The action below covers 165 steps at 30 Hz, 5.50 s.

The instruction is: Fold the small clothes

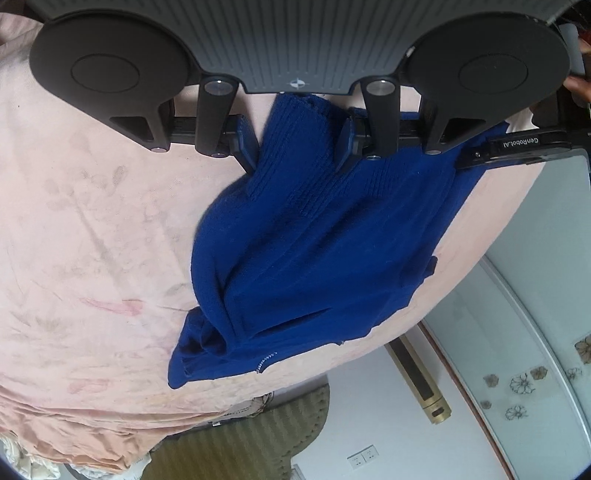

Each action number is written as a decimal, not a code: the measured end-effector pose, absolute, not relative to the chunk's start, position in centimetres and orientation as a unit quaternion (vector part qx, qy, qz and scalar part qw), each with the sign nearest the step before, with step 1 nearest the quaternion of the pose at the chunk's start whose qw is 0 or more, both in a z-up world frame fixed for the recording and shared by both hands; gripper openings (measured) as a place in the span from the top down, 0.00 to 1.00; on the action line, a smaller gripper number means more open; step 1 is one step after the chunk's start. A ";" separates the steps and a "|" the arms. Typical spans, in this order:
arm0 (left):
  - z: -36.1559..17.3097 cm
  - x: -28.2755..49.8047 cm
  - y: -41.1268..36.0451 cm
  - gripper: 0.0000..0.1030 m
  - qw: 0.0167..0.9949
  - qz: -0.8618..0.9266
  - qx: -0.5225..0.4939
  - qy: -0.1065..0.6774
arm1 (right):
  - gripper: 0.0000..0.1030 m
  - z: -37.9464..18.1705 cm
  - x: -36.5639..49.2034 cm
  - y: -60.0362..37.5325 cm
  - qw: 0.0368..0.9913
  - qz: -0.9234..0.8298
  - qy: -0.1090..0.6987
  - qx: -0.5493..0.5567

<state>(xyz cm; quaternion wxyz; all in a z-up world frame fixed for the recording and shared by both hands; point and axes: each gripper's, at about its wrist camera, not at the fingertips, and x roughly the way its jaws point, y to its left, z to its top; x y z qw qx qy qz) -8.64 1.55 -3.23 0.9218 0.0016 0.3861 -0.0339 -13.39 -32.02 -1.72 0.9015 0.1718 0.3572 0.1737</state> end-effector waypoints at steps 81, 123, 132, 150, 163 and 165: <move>2.1 2.6 -3.8 0.88 0.926 -0.037 0.084 0.367 | 0.88 4.2 -5.2 -32.0 0.955 0.134 0.237 0.115; 2.1 22.6 -3.9 0.88 0.929 0.019 0.073 0.363 | 0.88 4.0 13.4 -32.0 0.953 0.101 0.229 0.169; 0.0 25.1 -3.9 0.85 0.918 0.021 0.068 0.391 | 0.88 1.2 17.5 -32.9 0.938 0.093 0.263 0.206; 2.2 24.5 2.0 0.22 0.921 0.095 0.038 0.375 | 0.47 -0.3 18.6 -34.3 0.931 0.060 0.277 0.231; 0.9 20.2 0.1 0.22 0.910 -0.038 0.162 0.380 | 0.38 1.3 18.3 -31.4 0.913 0.187 0.320 0.169; 0.0 20.5 -2.0 0.22 0.903 -0.052 0.209 0.371 | 0.35 0.7 19.2 -29.8 0.909 0.200 0.331 0.155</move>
